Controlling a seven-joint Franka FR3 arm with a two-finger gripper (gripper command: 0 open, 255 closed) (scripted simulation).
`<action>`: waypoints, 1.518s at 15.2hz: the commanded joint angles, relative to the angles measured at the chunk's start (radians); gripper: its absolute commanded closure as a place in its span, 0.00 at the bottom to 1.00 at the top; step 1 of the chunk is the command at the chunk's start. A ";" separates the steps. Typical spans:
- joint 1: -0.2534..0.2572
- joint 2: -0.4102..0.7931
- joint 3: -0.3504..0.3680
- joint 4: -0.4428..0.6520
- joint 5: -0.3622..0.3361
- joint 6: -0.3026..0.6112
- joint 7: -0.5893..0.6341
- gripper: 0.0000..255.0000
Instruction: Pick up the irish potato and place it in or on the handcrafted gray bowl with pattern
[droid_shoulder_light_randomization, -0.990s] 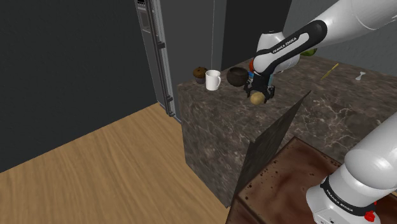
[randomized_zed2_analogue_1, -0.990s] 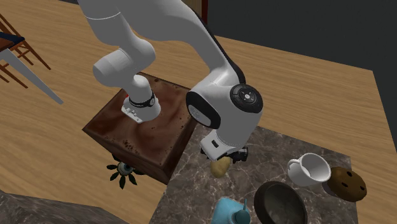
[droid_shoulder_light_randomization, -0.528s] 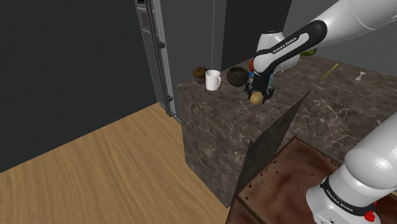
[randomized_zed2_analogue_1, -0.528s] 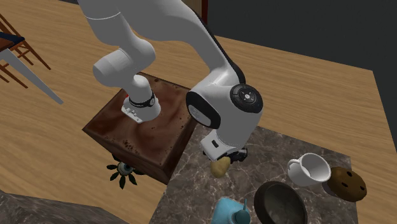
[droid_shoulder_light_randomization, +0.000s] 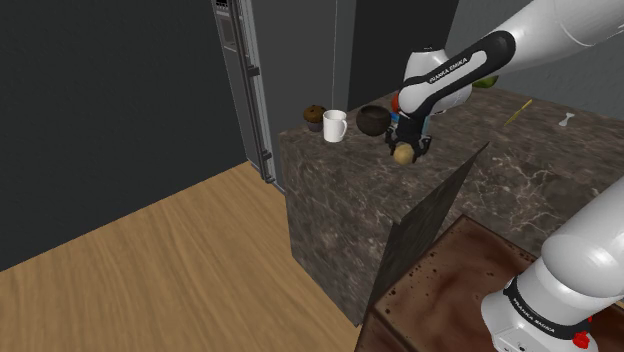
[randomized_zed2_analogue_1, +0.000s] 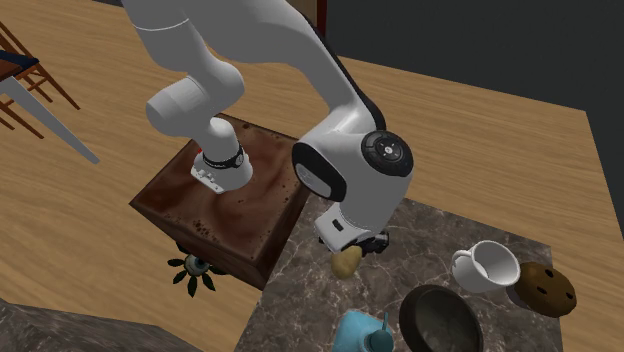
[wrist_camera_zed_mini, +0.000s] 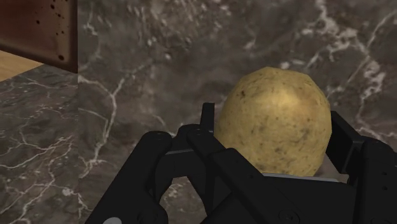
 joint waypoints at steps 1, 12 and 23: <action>0.000 -0.012 0.000 0.008 0.002 -0.021 -0.001 1.00; 0.002 -0.097 0.001 0.074 0.011 -0.171 -0.012 1.00; 0.003 -0.155 0.001 0.165 0.017 -0.321 -0.021 1.00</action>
